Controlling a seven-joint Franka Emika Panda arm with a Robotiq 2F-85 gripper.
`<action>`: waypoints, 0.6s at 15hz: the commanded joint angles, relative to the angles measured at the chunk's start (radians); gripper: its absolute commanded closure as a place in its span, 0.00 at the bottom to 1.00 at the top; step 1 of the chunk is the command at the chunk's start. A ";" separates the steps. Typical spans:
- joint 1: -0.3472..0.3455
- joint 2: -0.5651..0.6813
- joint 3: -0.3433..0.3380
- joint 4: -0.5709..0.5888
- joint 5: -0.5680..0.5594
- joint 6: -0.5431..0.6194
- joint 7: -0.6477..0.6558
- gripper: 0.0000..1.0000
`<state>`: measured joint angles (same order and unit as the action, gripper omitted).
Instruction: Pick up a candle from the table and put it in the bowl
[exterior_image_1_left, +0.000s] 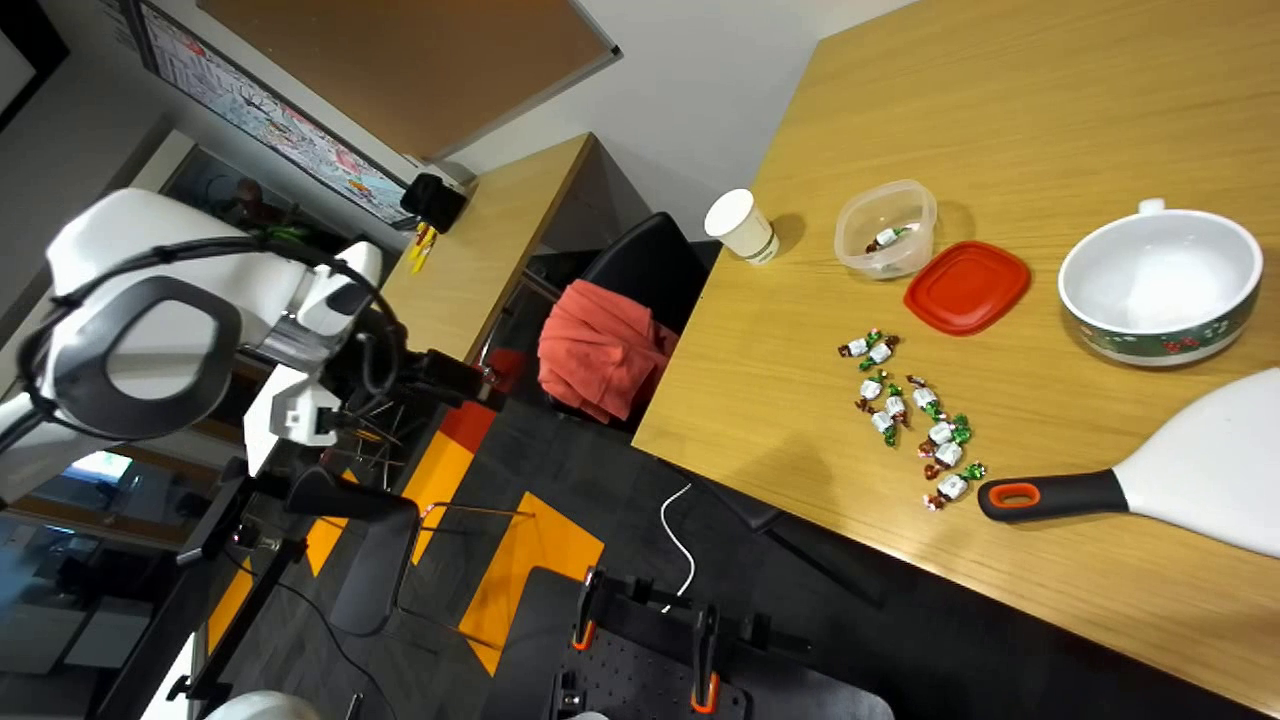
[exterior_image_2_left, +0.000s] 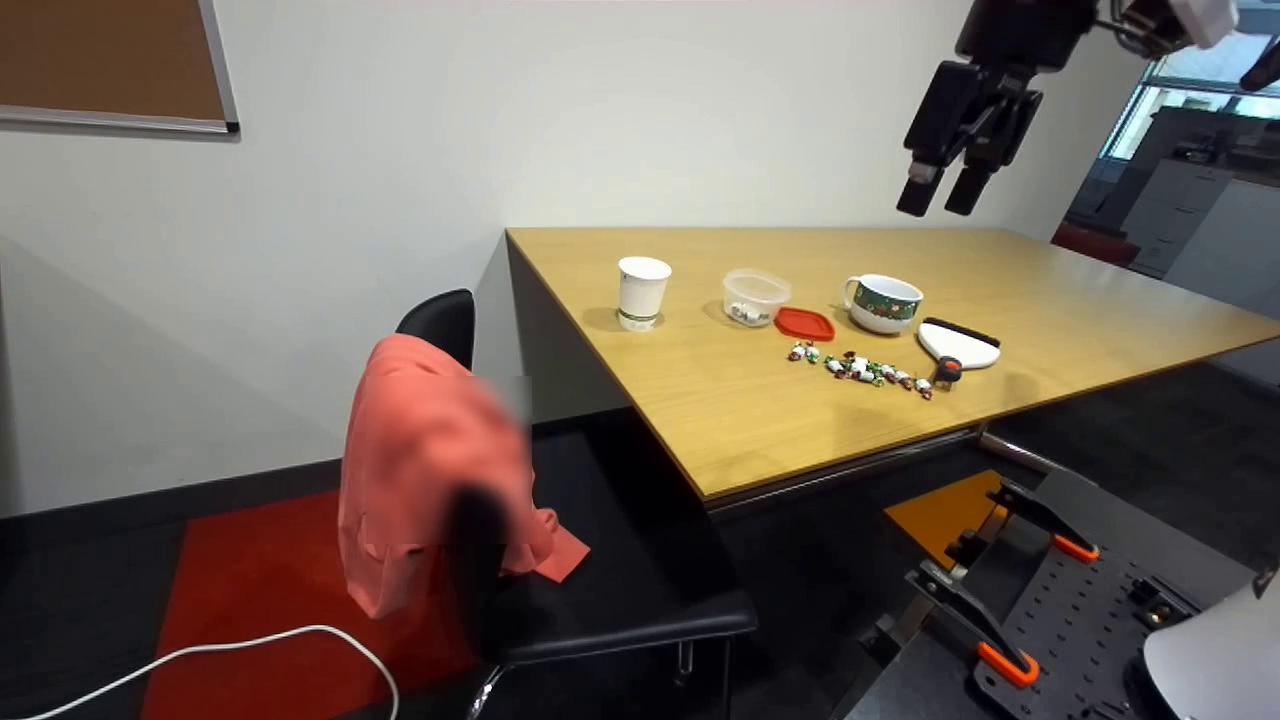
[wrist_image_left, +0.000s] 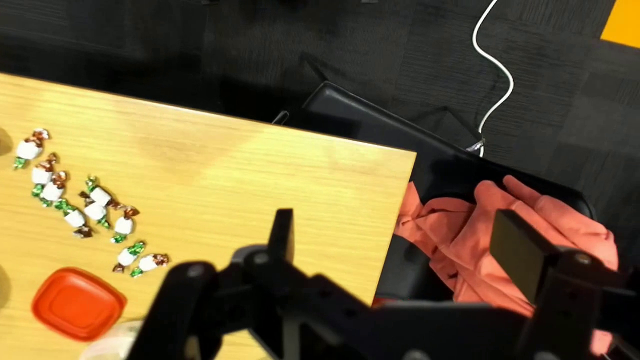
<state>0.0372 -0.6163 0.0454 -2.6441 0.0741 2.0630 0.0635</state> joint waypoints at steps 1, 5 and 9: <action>-0.036 0.121 -0.081 -0.006 -0.035 0.077 -0.118 0.00; -0.050 0.136 -0.100 -0.011 -0.036 0.057 -0.124 0.00; -0.066 0.156 -0.085 -0.017 -0.061 0.128 -0.085 0.00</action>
<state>-0.0089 -0.4722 -0.0580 -2.6553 0.0340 2.1218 -0.0584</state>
